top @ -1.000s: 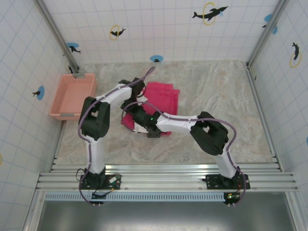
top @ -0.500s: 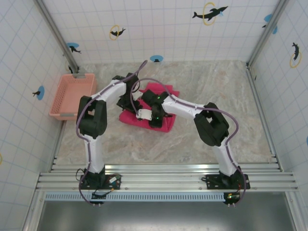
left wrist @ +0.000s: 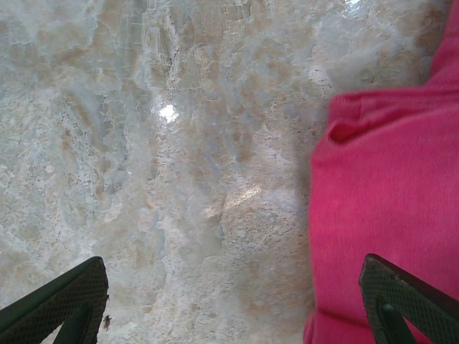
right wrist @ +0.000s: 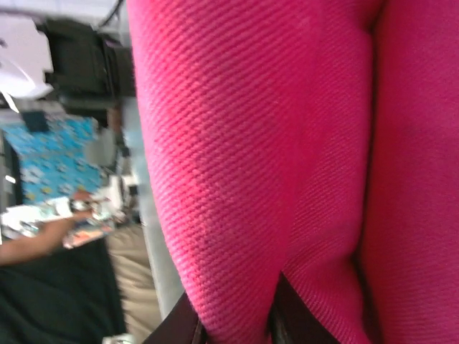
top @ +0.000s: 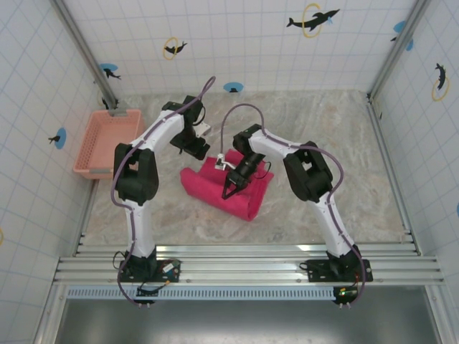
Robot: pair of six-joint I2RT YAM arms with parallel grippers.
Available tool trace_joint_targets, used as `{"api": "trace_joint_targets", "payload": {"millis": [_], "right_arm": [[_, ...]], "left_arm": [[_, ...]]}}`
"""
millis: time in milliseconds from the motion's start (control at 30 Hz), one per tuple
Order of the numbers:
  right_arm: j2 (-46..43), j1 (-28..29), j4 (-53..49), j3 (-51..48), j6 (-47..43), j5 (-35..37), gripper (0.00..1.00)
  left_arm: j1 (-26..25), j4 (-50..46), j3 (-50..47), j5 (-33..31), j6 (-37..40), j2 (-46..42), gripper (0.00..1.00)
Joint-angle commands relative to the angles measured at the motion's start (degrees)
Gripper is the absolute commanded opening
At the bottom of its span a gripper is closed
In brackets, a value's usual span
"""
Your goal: Roll up the long pants
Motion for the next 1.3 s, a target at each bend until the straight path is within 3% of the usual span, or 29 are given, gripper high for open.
{"api": "trace_joint_targets", "payload": {"millis": [0, 433, 700, 933, 1000, 1100, 1267], "right_arm": [[2.5, -2.28, -3.18, 1.89, 1.32, -3.39, 0.16], [7.58, -4.87, 7.41, 3.02, 11.61, 18.6, 0.19], [10.84, -5.0, 8.79, 6.44, 14.6, 22.75, 0.2], [10.51, -4.95, 8.53, 7.86, 14.5, 25.44, 0.21], [9.23, -4.83, 8.18, 7.84, 13.55, 25.93, 0.25], [6.26, -4.45, 7.09, 7.04, 11.61, 30.9, 0.4], [-3.55, -4.18, 11.18, 0.72, 9.92, 44.08, 0.51]], "left_arm": [[0.03, -2.14, -0.28, -0.17, 0.79, 0.31, 0.92], [-4.34, 1.28, -8.22, -0.94, -2.09, -9.71, 0.91], [-7.42, 6.43, -15.22, -2.68, -5.22, -13.55, 0.91], [-8.16, 4.58, -13.52, -6.36, -6.93, -4.9, 0.9], [-8.16, 3.74, -11.37, -6.51, -6.97, -2.21, 0.9], [-8.25, 2.71, -8.3, -6.14, -6.99, 1.16, 0.9], [-8.25, 1.38, -5.77, -6.14, -7.0, 4.28, 0.9]]}}
